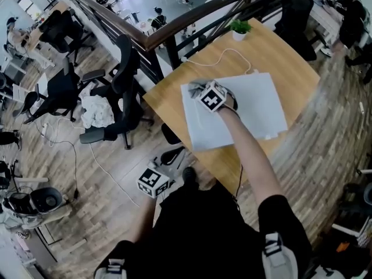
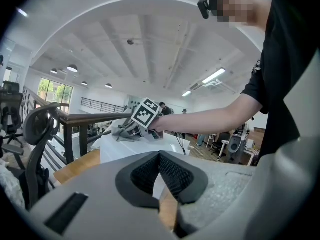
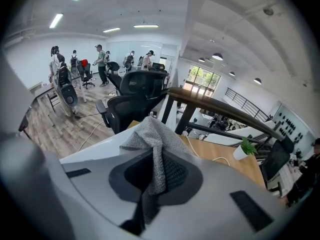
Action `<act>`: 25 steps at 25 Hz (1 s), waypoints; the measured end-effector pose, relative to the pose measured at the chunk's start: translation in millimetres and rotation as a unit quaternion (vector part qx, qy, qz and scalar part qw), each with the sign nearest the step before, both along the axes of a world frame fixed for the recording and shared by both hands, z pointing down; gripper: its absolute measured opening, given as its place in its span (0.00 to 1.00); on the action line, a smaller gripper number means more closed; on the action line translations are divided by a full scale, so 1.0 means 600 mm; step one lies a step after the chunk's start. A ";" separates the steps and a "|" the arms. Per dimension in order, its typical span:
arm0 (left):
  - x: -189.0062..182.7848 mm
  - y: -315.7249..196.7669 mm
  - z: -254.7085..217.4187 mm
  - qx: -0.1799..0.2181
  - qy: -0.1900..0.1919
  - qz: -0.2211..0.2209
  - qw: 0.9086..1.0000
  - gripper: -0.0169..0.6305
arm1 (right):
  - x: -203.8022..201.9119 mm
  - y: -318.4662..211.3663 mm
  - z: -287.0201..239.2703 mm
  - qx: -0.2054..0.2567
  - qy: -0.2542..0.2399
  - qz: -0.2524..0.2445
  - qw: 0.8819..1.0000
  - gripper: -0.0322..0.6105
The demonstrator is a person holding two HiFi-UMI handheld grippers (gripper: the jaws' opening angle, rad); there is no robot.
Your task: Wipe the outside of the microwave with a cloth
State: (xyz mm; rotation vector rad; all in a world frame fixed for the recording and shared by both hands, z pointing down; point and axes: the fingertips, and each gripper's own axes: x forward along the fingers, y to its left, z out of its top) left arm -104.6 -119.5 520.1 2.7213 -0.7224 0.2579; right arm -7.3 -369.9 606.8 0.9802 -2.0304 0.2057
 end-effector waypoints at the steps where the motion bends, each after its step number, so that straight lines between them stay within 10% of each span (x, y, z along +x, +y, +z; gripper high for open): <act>1: -0.002 -0.003 -0.001 0.001 0.000 0.004 1.000 0.03 | -0.004 0.001 0.004 -0.004 0.002 -0.001 1.000 0.07; 25: -0.050 -0.029 0.002 0.028 0.003 0.048 0.998 0.03 | -0.109 0.028 0.011 -0.003 0.027 -0.016 0.999 0.07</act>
